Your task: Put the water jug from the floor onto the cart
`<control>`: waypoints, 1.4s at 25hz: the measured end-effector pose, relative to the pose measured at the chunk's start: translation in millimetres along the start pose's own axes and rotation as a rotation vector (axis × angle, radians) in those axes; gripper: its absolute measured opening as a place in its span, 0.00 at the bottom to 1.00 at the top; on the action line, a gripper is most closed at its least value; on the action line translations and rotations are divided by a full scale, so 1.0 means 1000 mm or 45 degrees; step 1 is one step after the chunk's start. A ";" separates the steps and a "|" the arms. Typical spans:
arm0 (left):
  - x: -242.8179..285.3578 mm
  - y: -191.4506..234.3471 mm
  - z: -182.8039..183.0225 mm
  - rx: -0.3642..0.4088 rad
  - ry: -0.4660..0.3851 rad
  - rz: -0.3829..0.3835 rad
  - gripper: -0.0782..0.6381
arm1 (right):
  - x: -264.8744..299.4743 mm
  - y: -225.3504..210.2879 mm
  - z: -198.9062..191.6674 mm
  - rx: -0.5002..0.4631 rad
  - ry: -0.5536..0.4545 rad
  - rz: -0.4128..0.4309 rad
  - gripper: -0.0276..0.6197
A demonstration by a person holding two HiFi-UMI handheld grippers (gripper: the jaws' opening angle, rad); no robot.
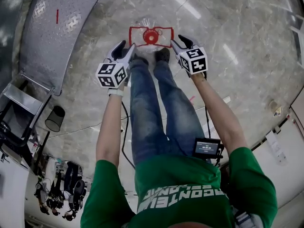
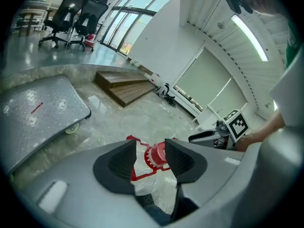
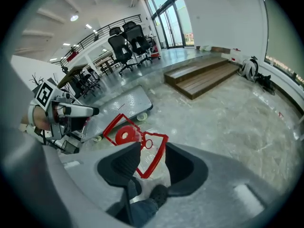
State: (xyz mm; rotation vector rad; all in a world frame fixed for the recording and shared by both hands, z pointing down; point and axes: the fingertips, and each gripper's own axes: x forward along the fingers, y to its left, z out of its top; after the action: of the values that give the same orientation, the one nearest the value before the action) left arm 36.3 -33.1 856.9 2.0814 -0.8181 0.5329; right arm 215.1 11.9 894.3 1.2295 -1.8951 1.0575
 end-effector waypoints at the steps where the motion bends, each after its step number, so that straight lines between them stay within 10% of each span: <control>1: 0.004 0.006 -0.004 -0.008 0.014 0.010 0.39 | 0.005 -0.001 -0.004 0.013 0.017 0.002 0.27; 23: 0.076 0.048 -0.061 0.016 0.269 0.036 0.35 | 0.068 -0.013 -0.046 0.196 0.172 0.026 0.30; 35: 0.071 0.035 -0.072 -0.129 0.265 0.011 0.21 | 0.071 -0.004 -0.031 0.242 0.161 0.126 0.12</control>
State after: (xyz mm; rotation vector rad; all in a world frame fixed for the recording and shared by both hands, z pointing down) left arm 55.2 -16.0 961.2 1.8939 -0.7175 0.6859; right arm 196.2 8.9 969.2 1.1514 -1.8071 1.3623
